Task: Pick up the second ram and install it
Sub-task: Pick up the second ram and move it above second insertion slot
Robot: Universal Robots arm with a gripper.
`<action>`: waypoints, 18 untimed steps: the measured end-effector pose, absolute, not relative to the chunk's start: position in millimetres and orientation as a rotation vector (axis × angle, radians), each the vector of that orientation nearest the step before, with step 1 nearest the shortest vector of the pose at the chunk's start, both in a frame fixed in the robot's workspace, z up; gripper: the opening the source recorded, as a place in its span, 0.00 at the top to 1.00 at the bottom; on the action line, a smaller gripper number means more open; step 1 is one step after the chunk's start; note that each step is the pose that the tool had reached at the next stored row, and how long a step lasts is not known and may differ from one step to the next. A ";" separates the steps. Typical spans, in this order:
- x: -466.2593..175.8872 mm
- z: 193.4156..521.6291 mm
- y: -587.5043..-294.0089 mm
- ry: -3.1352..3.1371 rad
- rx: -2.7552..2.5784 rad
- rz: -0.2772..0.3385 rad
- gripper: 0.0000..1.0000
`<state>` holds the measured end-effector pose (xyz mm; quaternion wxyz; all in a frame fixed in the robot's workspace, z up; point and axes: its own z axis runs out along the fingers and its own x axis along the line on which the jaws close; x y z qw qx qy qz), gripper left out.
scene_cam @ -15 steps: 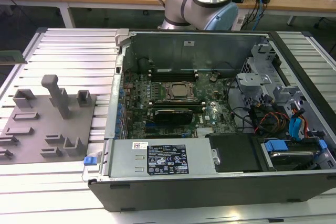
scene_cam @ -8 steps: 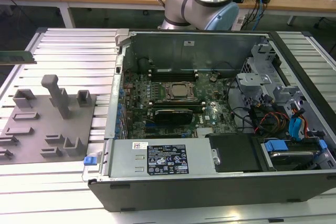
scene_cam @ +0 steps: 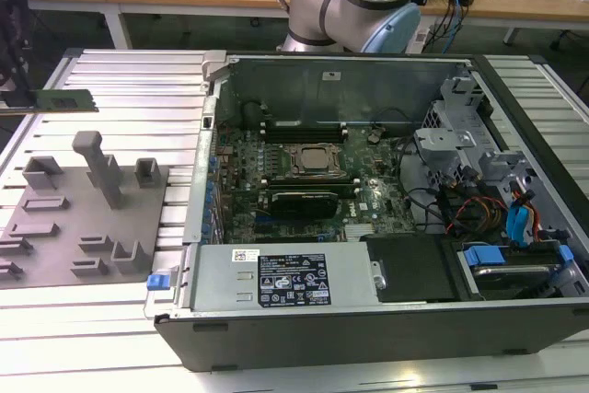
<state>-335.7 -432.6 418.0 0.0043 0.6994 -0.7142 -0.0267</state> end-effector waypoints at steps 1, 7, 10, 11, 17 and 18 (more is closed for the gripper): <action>-331.2 418.0 -432.6 -2.238 2.192 -0.084 0.86; -305.2 418.0 -432.6 -2.238 2.192 -0.084 0.86; -289.4 418.0 -432.6 -2.238 2.191 -0.084 0.86; -284.3 418.0 -432.6 -2.237 2.191 -0.084 0.86; -245.5 418.0 -432.6 -2.237 2.191 -0.084 0.86; -242.1 418.0 -432.6 -2.237 2.191 -0.084 0.86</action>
